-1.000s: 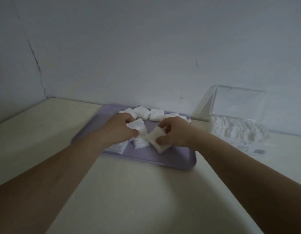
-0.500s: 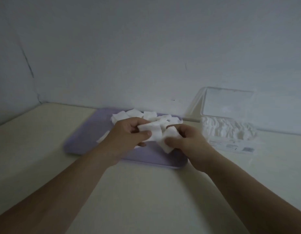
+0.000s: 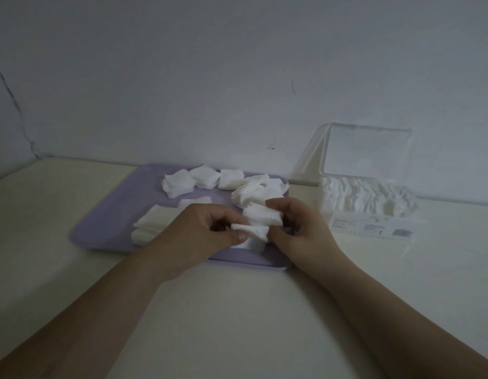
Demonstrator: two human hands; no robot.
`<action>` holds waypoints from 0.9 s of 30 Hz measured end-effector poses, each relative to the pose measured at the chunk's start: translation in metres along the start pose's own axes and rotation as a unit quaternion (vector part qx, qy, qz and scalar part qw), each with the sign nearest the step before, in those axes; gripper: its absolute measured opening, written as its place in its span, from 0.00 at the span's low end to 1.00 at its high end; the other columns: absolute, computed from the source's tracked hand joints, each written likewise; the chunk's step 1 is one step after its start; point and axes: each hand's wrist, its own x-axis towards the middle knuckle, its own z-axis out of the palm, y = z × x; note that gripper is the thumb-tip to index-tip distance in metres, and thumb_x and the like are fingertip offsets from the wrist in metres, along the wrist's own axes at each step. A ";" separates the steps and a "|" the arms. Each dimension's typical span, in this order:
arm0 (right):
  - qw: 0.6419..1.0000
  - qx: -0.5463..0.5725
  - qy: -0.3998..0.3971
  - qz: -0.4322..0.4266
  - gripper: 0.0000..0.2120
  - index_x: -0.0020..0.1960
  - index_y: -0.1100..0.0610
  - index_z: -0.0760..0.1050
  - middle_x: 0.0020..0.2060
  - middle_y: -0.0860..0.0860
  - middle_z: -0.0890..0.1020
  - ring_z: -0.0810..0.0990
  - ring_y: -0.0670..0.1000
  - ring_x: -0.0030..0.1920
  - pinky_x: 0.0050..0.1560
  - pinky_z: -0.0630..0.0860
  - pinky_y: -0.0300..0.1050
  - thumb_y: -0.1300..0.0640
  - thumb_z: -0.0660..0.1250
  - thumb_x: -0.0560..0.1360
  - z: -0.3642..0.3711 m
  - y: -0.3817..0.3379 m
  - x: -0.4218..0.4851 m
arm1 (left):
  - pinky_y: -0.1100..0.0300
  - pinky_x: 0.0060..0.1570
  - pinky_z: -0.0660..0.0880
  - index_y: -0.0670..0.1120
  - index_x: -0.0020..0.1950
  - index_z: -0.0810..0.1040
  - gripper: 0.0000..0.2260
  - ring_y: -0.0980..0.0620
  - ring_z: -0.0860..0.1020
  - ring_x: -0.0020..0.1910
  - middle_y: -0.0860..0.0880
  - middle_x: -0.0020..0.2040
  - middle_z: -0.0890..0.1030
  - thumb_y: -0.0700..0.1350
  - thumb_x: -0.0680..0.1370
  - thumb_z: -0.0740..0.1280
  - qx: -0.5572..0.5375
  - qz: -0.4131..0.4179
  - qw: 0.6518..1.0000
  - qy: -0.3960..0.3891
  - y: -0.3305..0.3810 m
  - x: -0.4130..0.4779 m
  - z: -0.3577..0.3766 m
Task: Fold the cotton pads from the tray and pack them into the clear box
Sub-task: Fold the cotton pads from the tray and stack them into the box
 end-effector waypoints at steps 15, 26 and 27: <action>0.989 0.117 -0.093 0.017 0.27 0.63 0.52 0.79 0.57 0.53 0.87 0.85 0.52 0.59 0.60 0.81 0.49 0.70 0.72 0.67 -0.003 0.008 0.005 | 0.61 0.38 0.77 0.50 0.43 0.85 0.06 0.54 0.80 0.38 0.48 0.42 0.87 0.40 0.74 0.78 -0.017 0.006 0.998 0.068 -0.006 0.005 0.009; 0.995 -0.010 -0.040 -0.094 0.17 0.57 0.53 0.80 0.51 0.51 0.87 0.86 0.49 0.53 0.56 0.80 0.42 0.70 0.69 0.74 0.004 0.003 -0.001 | 0.48 0.39 0.78 0.58 0.58 0.83 0.19 0.43 0.78 0.37 0.37 0.42 0.82 0.50 0.68 0.81 0.065 0.038 0.997 0.009 -0.009 0.006 0.012; 0.995 -0.023 -0.027 -0.093 0.19 0.59 0.53 0.80 0.52 0.49 0.86 0.85 0.46 0.54 0.56 0.79 0.39 0.71 0.69 0.74 0.005 0.002 -0.001 | 0.51 0.37 0.75 0.58 0.55 0.84 0.16 0.45 0.76 0.35 0.37 0.40 0.81 0.50 0.69 0.81 0.077 0.041 0.996 0.021 -0.009 0.006 0.013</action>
